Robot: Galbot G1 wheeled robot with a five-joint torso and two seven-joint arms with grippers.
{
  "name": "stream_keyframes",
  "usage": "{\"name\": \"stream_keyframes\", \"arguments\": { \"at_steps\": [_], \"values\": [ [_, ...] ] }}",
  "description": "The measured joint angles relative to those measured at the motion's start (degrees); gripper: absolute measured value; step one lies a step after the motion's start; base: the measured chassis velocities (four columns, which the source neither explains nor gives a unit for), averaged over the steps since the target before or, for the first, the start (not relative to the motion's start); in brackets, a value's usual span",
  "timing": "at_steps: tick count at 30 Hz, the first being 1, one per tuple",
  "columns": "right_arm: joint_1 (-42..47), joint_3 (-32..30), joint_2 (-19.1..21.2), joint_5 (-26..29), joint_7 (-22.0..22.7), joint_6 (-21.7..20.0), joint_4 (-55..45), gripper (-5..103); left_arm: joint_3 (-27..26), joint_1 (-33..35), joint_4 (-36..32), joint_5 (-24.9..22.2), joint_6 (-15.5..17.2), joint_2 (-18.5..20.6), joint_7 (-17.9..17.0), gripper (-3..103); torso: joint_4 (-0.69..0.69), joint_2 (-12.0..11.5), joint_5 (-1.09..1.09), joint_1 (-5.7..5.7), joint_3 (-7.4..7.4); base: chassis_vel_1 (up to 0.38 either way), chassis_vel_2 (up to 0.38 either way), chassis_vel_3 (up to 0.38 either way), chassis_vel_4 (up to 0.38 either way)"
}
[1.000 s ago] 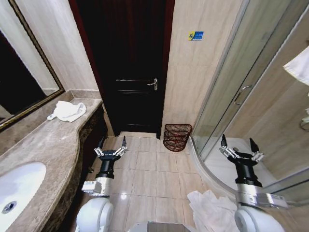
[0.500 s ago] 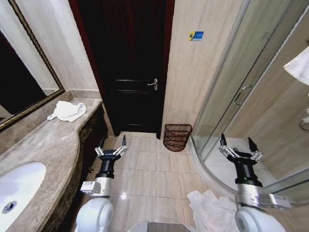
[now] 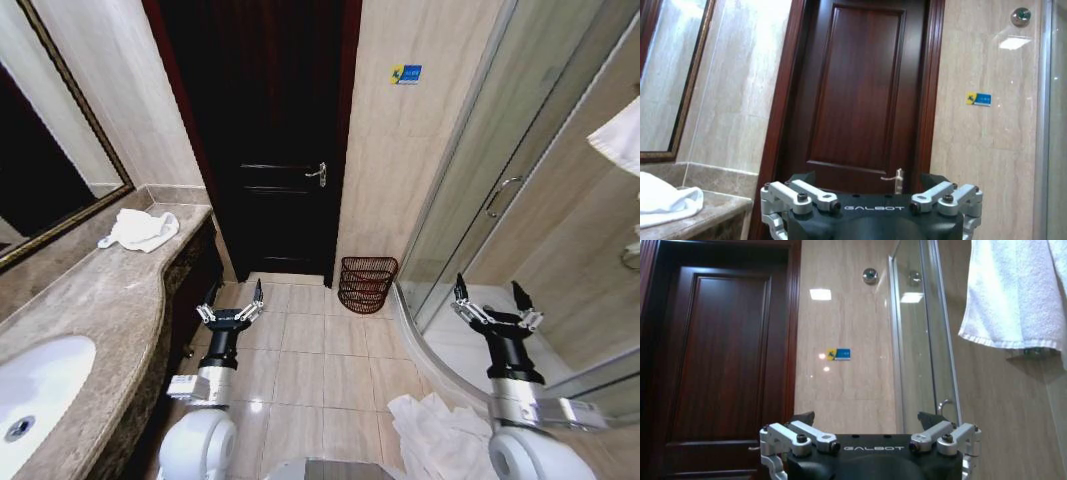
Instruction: Discard the used towel into the hamper.
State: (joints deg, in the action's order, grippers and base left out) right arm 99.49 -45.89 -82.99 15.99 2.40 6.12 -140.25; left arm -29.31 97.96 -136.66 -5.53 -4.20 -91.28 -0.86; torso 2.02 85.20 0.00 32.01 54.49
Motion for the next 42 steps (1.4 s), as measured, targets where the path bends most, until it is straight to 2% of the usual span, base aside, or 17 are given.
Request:
{"name": "stream_keyframes", "arguments": {
  "at_steps": [4, 6, 8, 11, 30, 31, 33, 42],
  "values": [
    [0.0, 0.0, -0.54, -0.02, -0.05, 0.03, -0.18, 100, -0.17, -0.09, 0.12, -0.06, 0.0, 0.08, 0.0, 102, 0.0, 0.0, 0.0, 0.0, 0.0, 0.0, 0.0, 0.0, 0.0],
    [0.29, -0.12, -0.85, -0.03, -0.2, 0.25, -0.19, 100, -0.25, -0.01, 0.0, -0.07, 0.01, 0.07, 0.0, 97, 0.0, 0.0, 0.0, 0.0, 0.0, 0.0, 0.0, 0.0, 0.0],
    [0.34, -0.16, -0.88, -0.03, -0.25, 0.3, -0.19, 100, -0.25, 0.01, -0.04, -0.07, 0.01, 0.08, 0.0, 97, 0.0, 0.0, 0.0, 0.0, 0.0, 0.0, 0.0, 0.0, 0.0],
    [0.39, -0.19, -0.98, -0.03, -0.34, 0.48, -0.19, 100, -0.26, 0.06, -0.03, -0.07, 0.01, 0.09, 0.0, 102, 0.0, 0.0, 0.0, 0.0, 0.0, -0.014, 0.009, 0.017, -0.011],
    [0.02, 0.0, -1.07, -0.13, -0.67, 0.56, 0.33, 100, -0.34, -0.31, 0.64, -0.09, 0.02, 0.05, 0.02, 100, -0.01, 0.0, 0.0, 0.0, 0.0, -0.067, 0.062, 0.056, -0.059],
    [0.01, 0.03, -1.11, -0.13, -0.7, 0.57, 0.37, 100, -0.36, -0.31, 0.69, -0.1, 0.02, 0.04, 0.02, 97, 0.0, 0.0, 0.0, 0.0, 0.0, -0.073, 0.076, 0.049, -0.07],
    [-0.01, 0.06, -1.14, -0.13, -0.76, 0.62, 0.53, 100, -0.4, -0.32, 0.77, -0.14, 0.02, 0.04, 0.02, 100, 0.01, 0.0, 0.0, 0.0, 0.0, -0.055, 0.072, 0.058, -0.061],
    [-0.08, 0.08, -1.35, -0.12, -0.97, 0.97, 1.02, 100, -0.47, -0.3, 0.85, -0.16, 0.06, 0.05, 0.02, 100, 0.0, 0.0, 0.0, 0.0, 0.0, -0.084, 0.088, 0.086, -0.089]
  ]
}}
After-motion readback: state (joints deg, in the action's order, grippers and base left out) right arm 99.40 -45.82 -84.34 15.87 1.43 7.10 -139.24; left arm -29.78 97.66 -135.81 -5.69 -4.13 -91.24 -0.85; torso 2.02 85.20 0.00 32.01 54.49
